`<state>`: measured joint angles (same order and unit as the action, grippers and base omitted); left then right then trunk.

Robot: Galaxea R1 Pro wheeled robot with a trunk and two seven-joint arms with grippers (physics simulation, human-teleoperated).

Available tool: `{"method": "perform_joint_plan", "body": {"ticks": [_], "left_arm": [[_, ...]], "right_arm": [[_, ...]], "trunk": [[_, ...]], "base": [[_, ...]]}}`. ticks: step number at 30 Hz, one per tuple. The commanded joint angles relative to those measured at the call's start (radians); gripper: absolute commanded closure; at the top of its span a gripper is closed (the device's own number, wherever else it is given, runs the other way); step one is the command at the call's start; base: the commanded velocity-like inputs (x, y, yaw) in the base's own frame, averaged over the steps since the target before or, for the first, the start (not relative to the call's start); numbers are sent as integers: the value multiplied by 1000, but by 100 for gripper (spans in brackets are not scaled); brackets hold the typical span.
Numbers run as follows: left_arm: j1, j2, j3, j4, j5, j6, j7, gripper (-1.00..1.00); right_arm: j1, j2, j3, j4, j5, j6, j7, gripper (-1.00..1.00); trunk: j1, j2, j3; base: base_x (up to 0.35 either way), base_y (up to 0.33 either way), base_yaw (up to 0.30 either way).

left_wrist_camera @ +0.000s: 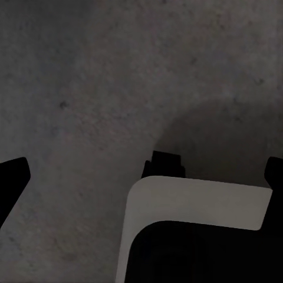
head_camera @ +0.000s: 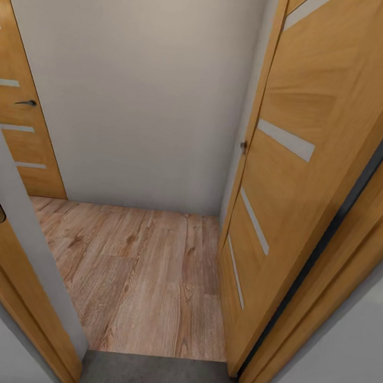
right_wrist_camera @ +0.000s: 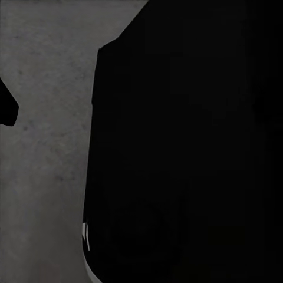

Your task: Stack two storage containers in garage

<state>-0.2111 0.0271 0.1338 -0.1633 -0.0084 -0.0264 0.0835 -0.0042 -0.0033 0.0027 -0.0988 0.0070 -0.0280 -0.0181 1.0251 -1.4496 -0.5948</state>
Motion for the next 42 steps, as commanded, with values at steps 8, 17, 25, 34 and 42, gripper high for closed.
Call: {"method": "perform_joint_plan", "body": {"ticks": [8, 17, 25, 34, 42], "left_arm": [[-1, 0, 5, 1, -1, -3, 1, -100], [-1, -1, 4, 1, -1, -3, 1, -100], [-1, -1, 5, 1, 0, -3, 1, -100], [-1, -1, 4, 1, 0, -3, -1, -100], [-1, -2, 4, 1, 1, -3, -1, -100]], "right_arm": [[0, 0, -1, 1, 0, -3, -2, -100], [0, 1, -4, 2, -2, -3, -2, -100], [0, 0, -6, 1, -2, -3, -2, -100], [0, -1, -6, 1, -2, -3, -2, -100], [0, 4, -6, 1, -5, -3, -2, -100]], "trunk": [[0, 0, -1], [0, 0, -1], [0, 0, -1], [0, 0, -1], [0, 0, -1]], "base": [[0, 0, 0], [0, 0, 0], [0, 0, 0], [0, 0, 0], [0, 0, 0]]}}
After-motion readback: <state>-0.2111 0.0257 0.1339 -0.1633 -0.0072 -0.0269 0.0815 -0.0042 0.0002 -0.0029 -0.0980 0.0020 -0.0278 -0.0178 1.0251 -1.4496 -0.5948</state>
